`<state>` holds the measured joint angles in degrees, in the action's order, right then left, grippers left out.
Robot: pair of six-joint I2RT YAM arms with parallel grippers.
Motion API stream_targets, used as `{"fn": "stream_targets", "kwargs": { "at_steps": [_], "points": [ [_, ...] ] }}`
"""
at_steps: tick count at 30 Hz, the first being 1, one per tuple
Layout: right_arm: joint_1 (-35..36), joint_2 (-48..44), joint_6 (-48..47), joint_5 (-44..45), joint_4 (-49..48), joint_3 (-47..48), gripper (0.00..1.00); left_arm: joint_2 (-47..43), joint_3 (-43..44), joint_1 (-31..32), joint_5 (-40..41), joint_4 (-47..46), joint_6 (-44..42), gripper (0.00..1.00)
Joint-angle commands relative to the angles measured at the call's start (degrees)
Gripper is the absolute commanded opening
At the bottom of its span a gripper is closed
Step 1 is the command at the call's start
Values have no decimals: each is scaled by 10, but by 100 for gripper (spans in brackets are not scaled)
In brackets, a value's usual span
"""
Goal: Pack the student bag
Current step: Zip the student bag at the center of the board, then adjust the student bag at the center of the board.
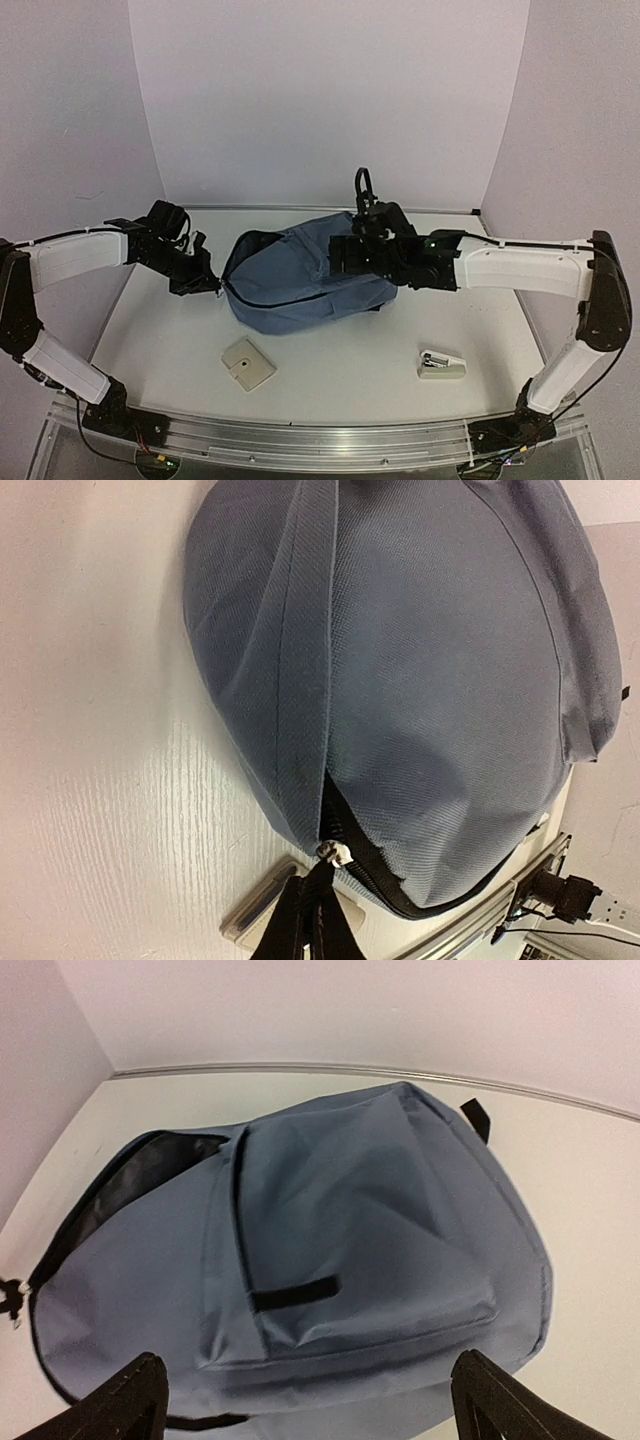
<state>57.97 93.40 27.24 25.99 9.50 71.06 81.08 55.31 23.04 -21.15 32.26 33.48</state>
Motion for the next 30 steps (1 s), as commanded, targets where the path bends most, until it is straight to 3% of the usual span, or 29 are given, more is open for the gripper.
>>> {"fn": "stream_targets", "kwargs": {
  "at_steps": [1,2,7,10,13,19,24,30],
  "points": [
    [-52,56,-56,-16,33,67,98,-11,7,-8,-30,-28,8,5],
    [-61,71,-67,-14,33,79,98,-14,10,-8,-39,-28,8,11],
    [-84,117,-58,-37,35,131,98,-59,49,-9,4,14,-5,63],
    [-83,113,-17,-42,35,113,98,-64,93,-12,41,38,-26,79],
    [-83,93,34,-43,34,74,98,-32,145,-14,59,48,-64,83],
    [-83,9,127,-62,9,-46,98,125,268,-16,96,67,-142,83],
    [-85,-53,196,-131,-74,-162,98,232,357,-16,135,74,-200,83],
    [-86,-58,250,-182,-163,-235,98,354,465,-16,165,117,-240,82]
  ]
}}
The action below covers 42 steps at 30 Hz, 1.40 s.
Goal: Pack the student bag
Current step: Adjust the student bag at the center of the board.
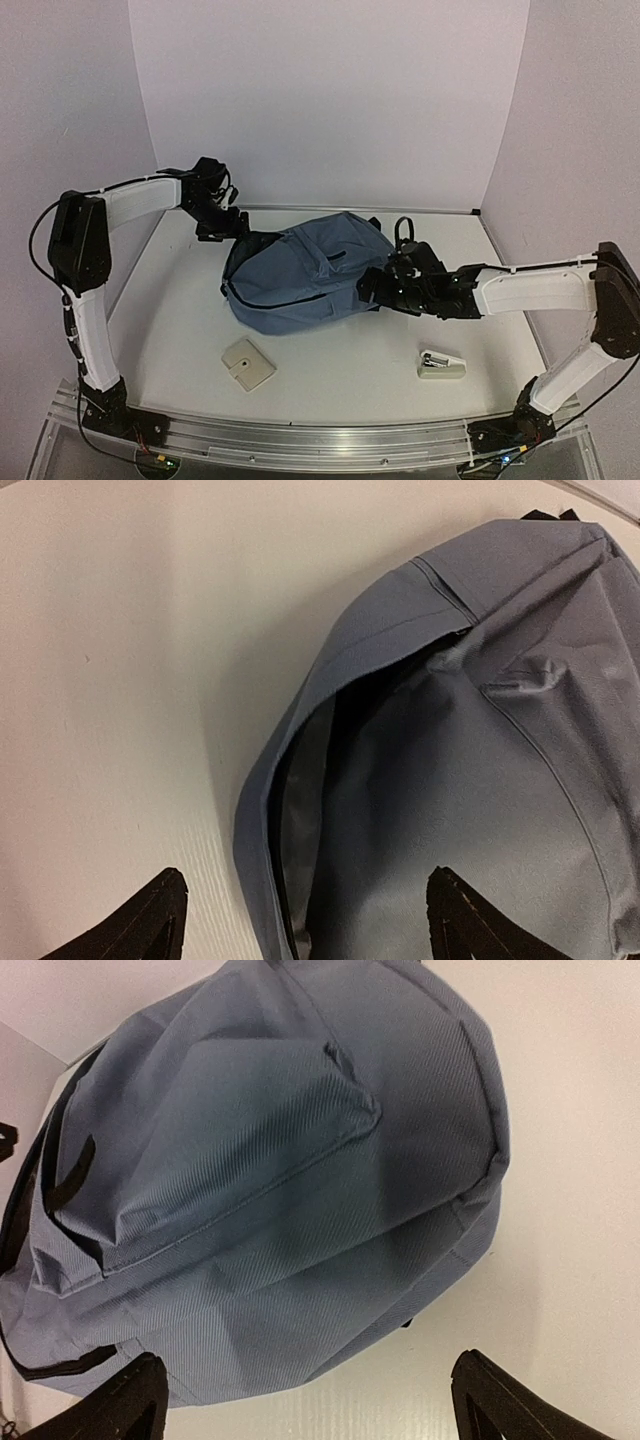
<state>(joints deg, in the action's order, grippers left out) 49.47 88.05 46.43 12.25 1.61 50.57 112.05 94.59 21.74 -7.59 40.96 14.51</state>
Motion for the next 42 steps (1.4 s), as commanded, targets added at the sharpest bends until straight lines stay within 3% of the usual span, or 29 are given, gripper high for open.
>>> {"fn": "stream_targets", "kwargs": {
  "at_steps": [1,4,6,9,10,11,21,28,36,42],
  "points": [
    [-1,-1,61,-47,-91,-33,98,54,80,-3,20,31,-53,81],
    [-1,15,65,-59,-120,-37,98,75,90,-4,-5,32,-54,72],
    [-1,32,66,-60,-138,-33,98,87,90,-4,-8,31,-53,55],
    [-3,65,63,-55,-152,-19,98,104,88,-4,-19,39,-49,14],
    [-5,77,63,-54,-158,-13,98,106,83,-4,-24,41,-45,4],
    [-8,87,63,-54,-162,-10,98,101,70,-4,-27,37,-38,1],
    [-88,159,25,-78,-203,19,93,-123,-193,22,-117,-105,103,0],
    [-170,198,-47,-118,-193,89,91,-242,-325,166,-97,-198,268,0],
    [-176,73,-138,-32,-72,102,92,-293,-433,211,12,-235,392,0],
    [-129,-44,-186,-3,-25,80,92,-286,-496,212,8,-272,432,8]
  ]
}}
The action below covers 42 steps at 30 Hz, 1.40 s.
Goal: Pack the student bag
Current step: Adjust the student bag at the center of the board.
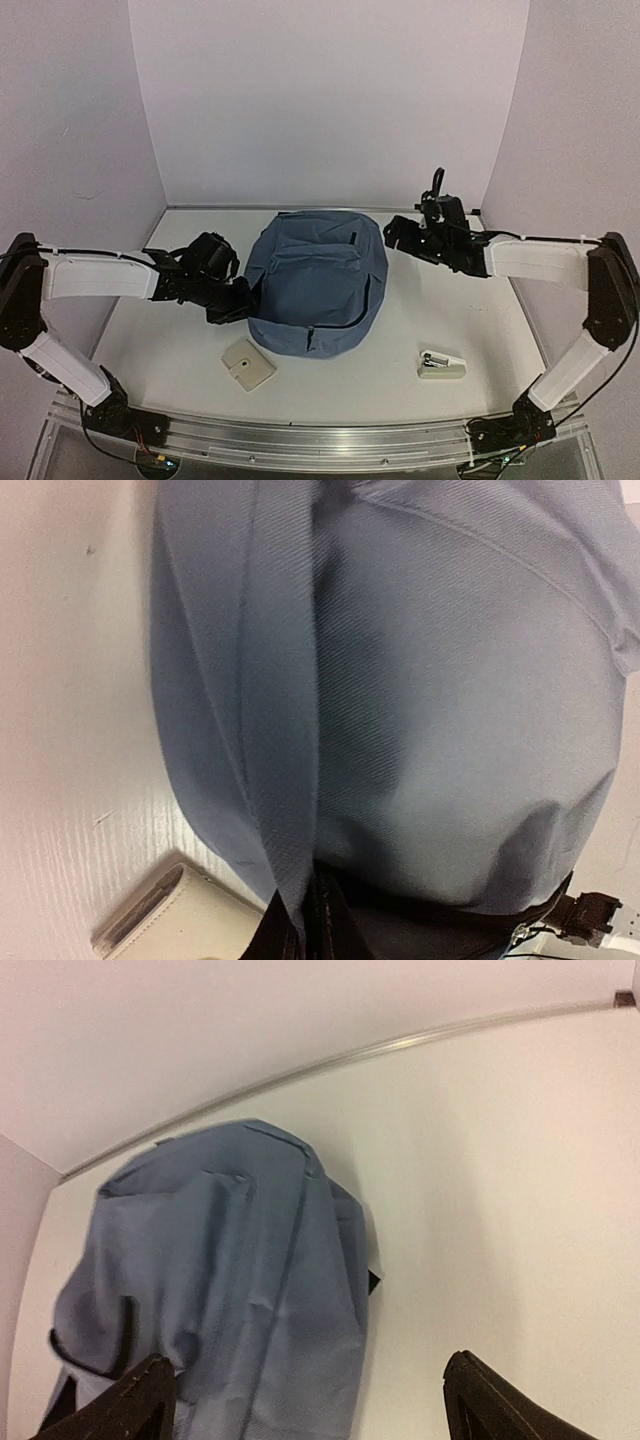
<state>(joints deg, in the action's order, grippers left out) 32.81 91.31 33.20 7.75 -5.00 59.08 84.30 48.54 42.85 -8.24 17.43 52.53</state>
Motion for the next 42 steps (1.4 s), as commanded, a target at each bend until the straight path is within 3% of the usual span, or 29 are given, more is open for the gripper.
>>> {"fn": "stream_targets", "kwargs": {
  "at_steps": [1,9,15,20,30,33,39,42],
  "points": [
    [56,-85,-61,51,52,0,92,-7,-41,1,13,-42,56,8],
    [238,-31,-71,160,152,109,85,-37,-36,1,60,2,42,19],
    [337,112,-89,217,205,238,83,-46,-8,-6,102,36,7,30],
    [367,235,-93,253,273,353,83,-30,7,-37,93,31,-26,31],
    [369,351,-108,243,331,422,90,9,18,-59,60,-3,-65,32],
    [368,389,-112,240,355,444,92,20,15,-60,57,-5,-65,26],
    [359,433,-90,259,390,467,91,22,-8,-60,48,-19,-57,2],
    [346,442,-75,268,396,467,79,23,-19,-60,41,-28,-51,0]
  ]
}}
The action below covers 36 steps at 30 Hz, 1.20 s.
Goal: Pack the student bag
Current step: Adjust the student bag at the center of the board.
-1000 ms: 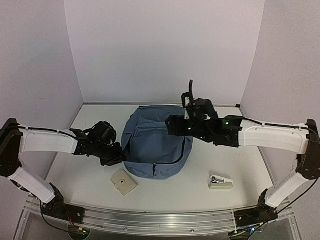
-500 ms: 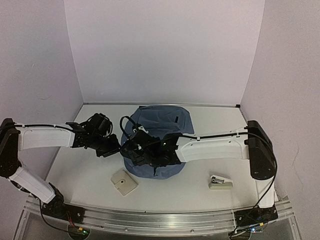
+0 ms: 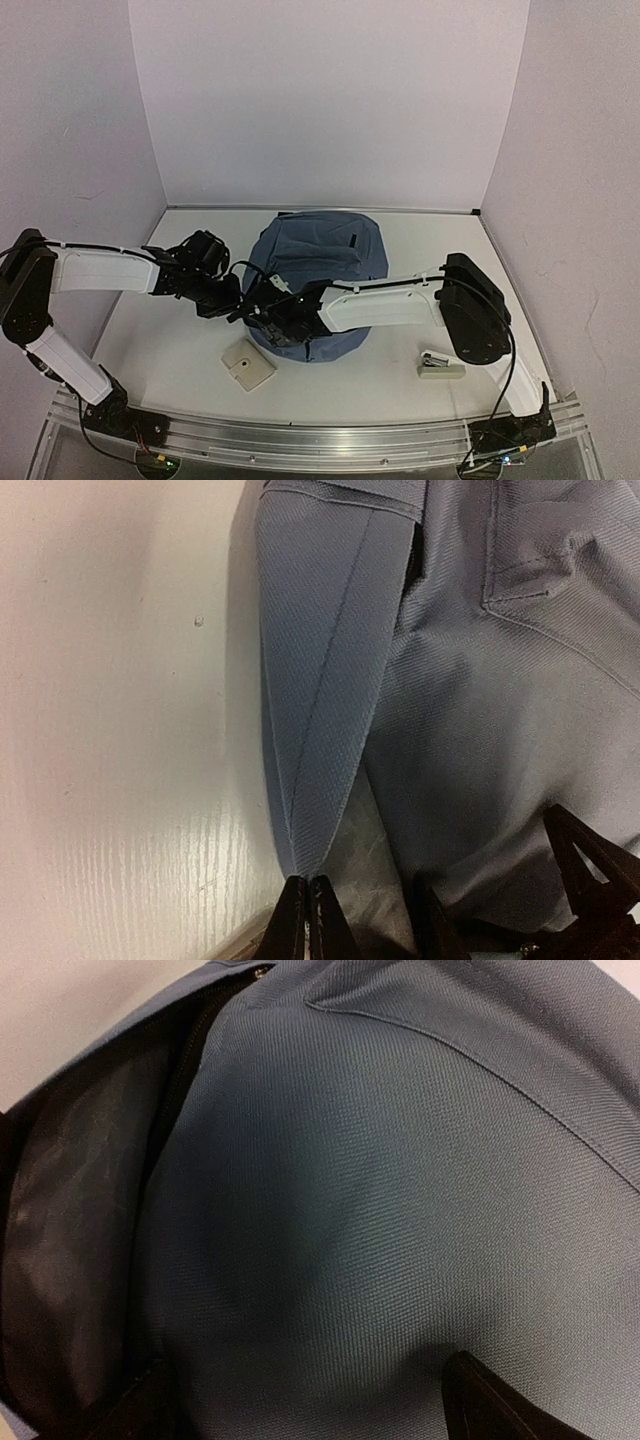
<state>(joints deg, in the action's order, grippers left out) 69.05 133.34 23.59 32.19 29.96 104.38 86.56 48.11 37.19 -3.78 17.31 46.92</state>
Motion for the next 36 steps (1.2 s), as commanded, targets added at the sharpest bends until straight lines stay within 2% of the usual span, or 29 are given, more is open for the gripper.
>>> {"fn": "stream_targets", "kwargs": {
  "at_steps": [1,4,9,11,12,14,16,18,24,26,27,28,30,36],
  "points": [
    [-22,23,27,28,48,14,74,1,-18,-4,-5,-28,6,0],
    [-34,14,46,14,48,12,57,5,-25,-4,-7,-31,10,0],
    [-59,-37,58,-85,-12,-17,55,10,-32,-3,1,-29,17,0],
    [-70,-64,66,-113,-37,-32,48,6,-34,-4,3,-31,19,0],
    [-76,-72,71,-124,-47,-38,42,4,-35,-4,4,-32,20,0],
    [-85,-88,74,-130,-62,-45,22,1,-37,-4,3,-34,22,0],
    [-86,-93,73,-119,-66,-41,6,-1,-41,-4,2,-34,25,0],
    [-86,-98,76,-114,-68,-37,0,-3,-44,-4,2,-31,25,0],
    [-77,-94,64,-106,-77,-18,2,-33,-71,-1,-30,-64,-2,0],
    [-70,-80,63,-90,-74,-6,16,-55,-88,-1,-43,-84,-2,0],
    [-67,-75,64,-81,-71,-1,28,-66,-94,-1,-45,-87,0,0],
    [-64,-67,65,-71,-69,4,36,-74,-96,-2,-47,-88,4,0],
    [-60,-49,66,-54,-63,17,46,-86,-99,-2,-44,-83,12,0],
    [-48,12,61,-34,-43,70,61,-100,-100,-3,-60,-98,19,0]
  ]
}}
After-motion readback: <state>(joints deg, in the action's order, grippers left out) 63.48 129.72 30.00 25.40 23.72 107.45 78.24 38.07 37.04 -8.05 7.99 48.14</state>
